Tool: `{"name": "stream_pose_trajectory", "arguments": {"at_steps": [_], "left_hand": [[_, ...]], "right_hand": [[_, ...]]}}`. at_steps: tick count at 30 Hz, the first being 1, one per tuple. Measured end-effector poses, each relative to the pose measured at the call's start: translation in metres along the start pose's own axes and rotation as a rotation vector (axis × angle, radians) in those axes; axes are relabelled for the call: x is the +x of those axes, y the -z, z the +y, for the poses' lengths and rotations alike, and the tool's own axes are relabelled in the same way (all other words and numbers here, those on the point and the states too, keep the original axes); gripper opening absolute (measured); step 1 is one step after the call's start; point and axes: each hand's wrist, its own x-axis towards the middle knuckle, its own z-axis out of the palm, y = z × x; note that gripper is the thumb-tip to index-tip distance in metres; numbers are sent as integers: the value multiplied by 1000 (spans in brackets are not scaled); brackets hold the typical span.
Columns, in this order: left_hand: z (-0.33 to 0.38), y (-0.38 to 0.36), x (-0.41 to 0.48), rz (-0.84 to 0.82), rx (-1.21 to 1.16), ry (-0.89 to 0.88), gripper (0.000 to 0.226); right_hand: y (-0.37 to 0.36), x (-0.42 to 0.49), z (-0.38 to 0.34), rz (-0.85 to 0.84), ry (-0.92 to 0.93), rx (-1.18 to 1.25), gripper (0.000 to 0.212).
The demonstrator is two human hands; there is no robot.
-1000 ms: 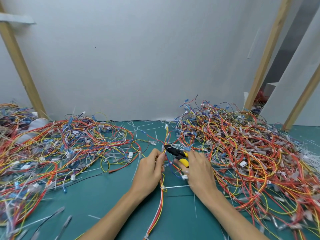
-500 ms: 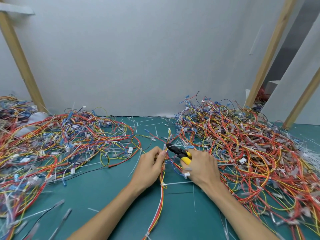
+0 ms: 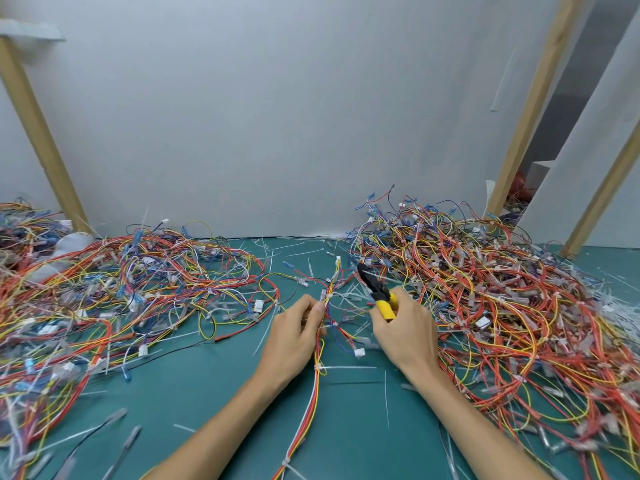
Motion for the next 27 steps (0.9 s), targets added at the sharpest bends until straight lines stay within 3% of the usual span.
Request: {"name": "stream_pose_trajectory", "arguments": {"at_steps": [3,7,14,15,17,19,21,24,27], "left_hand": [[-2,0,-1,96,256,-98,29],[3,2,-4,140,672,-176,27],[39,40,13,224,794,-162,21],[45,44,12,215,878,-142,22],[50,49,8,39,999,23,39],[54,45,-2,-249,893,262,68],[55,36,-16,-405,845,355,76],[51,28,-27,-409,905,295,50],[47,31,-24,-346,646,324,24]], "right_hand": [[2,-1,-3,46,0,86,30],[2,-3,-7,58,12,149,47],[0,-4,-5,74,-30,234,63],[-1,-3,-4,86,-37,256,61],[-1,-3,-4,102,-56,295,57],[0,-1,-2,103,-78,322,55],[2,-2,-3,105,-58,354,47],[8,-4,-7,71,46,446,27],[8,-6,-13,-82,137,449,16]]}}
